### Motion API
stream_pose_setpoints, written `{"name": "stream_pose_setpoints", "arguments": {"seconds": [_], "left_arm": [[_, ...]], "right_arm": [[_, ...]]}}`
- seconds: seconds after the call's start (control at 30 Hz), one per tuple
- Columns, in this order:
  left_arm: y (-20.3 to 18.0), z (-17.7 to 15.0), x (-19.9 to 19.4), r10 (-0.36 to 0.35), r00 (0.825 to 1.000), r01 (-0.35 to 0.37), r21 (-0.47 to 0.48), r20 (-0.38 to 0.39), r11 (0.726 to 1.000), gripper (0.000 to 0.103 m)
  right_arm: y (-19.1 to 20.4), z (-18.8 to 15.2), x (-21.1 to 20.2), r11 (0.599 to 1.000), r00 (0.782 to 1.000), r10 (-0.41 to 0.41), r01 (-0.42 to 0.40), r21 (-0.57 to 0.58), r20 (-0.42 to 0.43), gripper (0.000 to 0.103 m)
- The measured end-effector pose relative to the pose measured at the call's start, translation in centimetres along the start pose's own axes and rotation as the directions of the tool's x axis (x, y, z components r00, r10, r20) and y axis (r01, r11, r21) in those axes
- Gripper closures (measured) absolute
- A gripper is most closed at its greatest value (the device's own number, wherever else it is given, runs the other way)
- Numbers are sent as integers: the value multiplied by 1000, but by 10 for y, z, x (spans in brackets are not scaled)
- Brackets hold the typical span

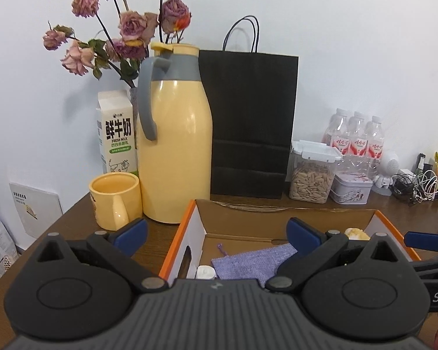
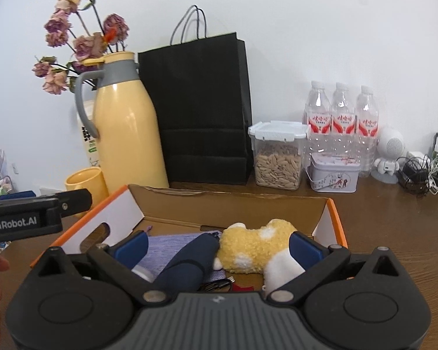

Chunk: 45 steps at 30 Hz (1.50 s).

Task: Organize objects
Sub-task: 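Carry the white cap and navy case into the box and open both grippers, then move back to the table and grasp the braided black cable with the right gripper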

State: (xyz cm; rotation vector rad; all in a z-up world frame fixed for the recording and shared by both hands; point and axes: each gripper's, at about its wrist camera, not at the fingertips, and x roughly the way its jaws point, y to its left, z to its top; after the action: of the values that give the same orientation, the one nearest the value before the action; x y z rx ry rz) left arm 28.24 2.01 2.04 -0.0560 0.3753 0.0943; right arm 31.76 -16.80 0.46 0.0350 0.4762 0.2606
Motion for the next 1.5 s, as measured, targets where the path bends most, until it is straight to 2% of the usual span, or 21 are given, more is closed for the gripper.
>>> {"name": "stream_pose_setpoints", "arguments": {"seconds": [0.67, 0.97, 1.23, 1.5], "left_arm": [[33, -25, -83, 28, 999, -28, -10, -21, 1000, 0], [46, -50, -114, 49, 997, -49, 4, -64, 999, 0], [60, -74, -127, 71, 990, -71, 9, -120, 997, 0], [78, -93, -142, 84, 986, -87, -15, -147, 996, 0]], "right_arm": [[20, -32, -74, 996, 1000, 4, -6, -84, -21, 0], [36, -68, -95, 990, 995, 29, -42, -133, -96, 0], [52, -99, -97, 984, 980, 67, -97, -152, -189, 0], [66, -108, -89, 980, 964, 101, -139, -141, -246, 0]]}}
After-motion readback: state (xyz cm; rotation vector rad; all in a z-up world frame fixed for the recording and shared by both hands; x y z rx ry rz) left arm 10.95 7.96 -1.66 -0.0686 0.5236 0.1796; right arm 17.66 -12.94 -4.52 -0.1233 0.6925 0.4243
